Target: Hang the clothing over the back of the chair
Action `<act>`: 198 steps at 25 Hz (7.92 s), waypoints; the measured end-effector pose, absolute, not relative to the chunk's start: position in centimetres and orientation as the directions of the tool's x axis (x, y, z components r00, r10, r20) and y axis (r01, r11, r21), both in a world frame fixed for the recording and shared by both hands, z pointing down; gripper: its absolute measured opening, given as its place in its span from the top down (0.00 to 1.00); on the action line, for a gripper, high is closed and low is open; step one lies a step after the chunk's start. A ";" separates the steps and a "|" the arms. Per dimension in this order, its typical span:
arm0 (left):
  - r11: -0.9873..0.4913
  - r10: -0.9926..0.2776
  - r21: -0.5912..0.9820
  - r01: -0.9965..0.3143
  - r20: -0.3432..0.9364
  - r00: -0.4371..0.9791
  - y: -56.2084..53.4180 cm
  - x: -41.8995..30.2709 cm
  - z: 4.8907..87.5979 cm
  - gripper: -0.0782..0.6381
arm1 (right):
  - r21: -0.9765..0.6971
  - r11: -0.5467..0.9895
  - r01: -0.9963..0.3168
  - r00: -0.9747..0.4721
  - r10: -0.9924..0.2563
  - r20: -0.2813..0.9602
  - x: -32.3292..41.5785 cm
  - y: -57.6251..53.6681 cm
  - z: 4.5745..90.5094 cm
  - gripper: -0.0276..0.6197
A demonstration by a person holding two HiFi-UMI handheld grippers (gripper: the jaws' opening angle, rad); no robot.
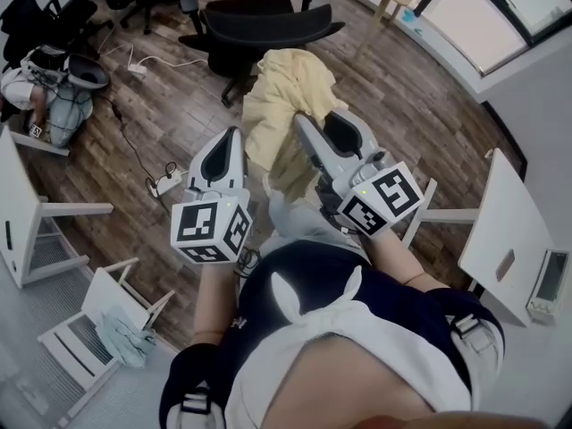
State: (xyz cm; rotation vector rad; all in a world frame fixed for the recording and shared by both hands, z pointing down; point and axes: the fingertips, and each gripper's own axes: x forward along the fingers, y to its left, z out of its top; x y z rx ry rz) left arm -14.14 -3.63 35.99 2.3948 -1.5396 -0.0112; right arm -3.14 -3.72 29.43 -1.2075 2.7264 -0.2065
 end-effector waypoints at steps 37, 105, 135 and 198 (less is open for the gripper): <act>-0.385 -0.893 0.223 -0.896 0.156 0.422 -13.4 -16.7 33.8 0.88 | -0.128 0.672 -0.729 -0.646 -0.738 -0.195 -4.8 -15.2 24.0 0.80; -0.374 -0.884 0.238 -0.896 0.199 0.422 -28.7 -16.8 35.5 0.88 | -0.062 0.533 -0.844 -0.528 -0.845 -0.084 -3.9 -36.4 28.0 0.80; -0.465 -0.851 0.222 -0.857 0.157 0.502 -32.1 -11.4 34.1 0.88 | 0.001 0.528 -0.849 -0.515 -0.828 0.220 -4.0 -42.5 35.1 0.79; -0.487 -0.754 0.287 -0.825 0.340 0.563 -39.1 -8.9 37.5 0.88 | 0.061 0.702 -0.710 -0.585 -0.635 0.505 -6.2 -45.2 39.9 0.70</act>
